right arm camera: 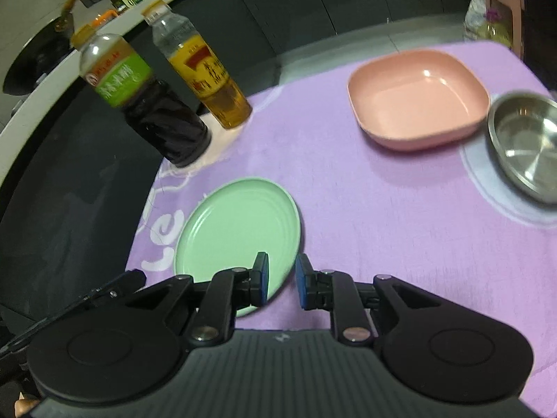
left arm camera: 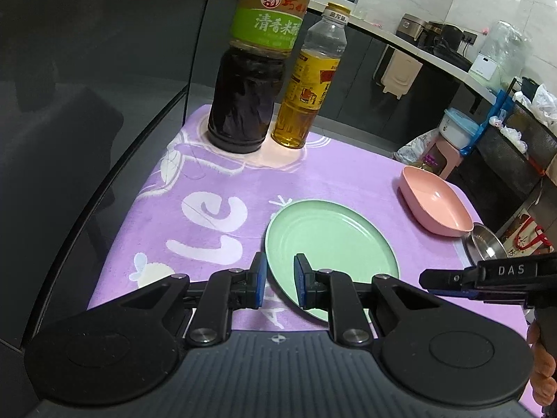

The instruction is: Organize plates and bowls

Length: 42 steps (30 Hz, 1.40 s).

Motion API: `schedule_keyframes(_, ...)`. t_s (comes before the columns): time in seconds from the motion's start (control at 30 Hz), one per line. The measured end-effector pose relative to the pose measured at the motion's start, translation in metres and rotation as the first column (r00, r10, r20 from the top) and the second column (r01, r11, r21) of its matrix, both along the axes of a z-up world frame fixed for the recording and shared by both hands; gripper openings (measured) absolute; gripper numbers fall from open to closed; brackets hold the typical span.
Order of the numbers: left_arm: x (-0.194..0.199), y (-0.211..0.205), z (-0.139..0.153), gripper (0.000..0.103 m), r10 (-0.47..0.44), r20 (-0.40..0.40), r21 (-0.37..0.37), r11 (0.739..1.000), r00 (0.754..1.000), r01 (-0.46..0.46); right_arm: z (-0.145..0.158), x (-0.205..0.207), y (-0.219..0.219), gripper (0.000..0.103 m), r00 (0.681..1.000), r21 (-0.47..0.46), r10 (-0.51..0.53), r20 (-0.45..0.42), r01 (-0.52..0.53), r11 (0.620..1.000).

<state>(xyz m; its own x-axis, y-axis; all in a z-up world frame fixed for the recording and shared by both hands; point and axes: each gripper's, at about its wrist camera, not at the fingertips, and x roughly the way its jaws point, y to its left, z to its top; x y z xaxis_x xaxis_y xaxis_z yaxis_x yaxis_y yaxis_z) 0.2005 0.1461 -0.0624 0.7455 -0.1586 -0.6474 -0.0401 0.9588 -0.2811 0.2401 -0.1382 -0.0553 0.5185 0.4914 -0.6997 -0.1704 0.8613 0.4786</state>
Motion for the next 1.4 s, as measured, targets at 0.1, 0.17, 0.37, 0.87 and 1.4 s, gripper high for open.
schedule_keyframes(0.1, 0.001, -0.003, 0.000, 0.015, -0.007, -0.007, 0.001, 1.000, 1.000, 0.007, 0.000, -0.002, 0.000, 0.019, 1.000, 0.002, 0.008, -0.003, -0.008, 1.000)
schedule_keyframes(0.17, 0.002, -0.006, 0.000, 0.015, -0.015, -0.008, 0.009, 1.000, 1.000, 0.015, 0.000, -0.003, -0.001, 0.019, 1.000, 0.003, 0.008, 0.000, -0.008, 1.000)
schedule_keyframes(0.37, 0.007, -0.014, 0.005, 0.015, -0.028, -0.007, 0.022, 0.999, 1.000, 0.028, 0.000, -0.003, -0.006, 0.019, 1.000, 0.007, 0.001, 0.005, -0.001, 1.000)
schedule_keyframes(0.87, 0.048, -0.076, 0.019, 0.018, -0.173, -0.049, 0.022, 0.984, 0.984, 0.175, 0.012, 0.002, -0.070, 0.019, 0.989, 0.033, -0.140, 0.042, 0.139, 0.990)
schedule_keyframes(1.4, 0.130, -0.148, 0.008, 0.023, -0.221, -0.106, -0.008, 0.975, 0.969, 0.222, 0.016, 0.059, -0.136, 0.019, 0.939, -0.020, -0.322, 0.123, 0.326, 0.945)
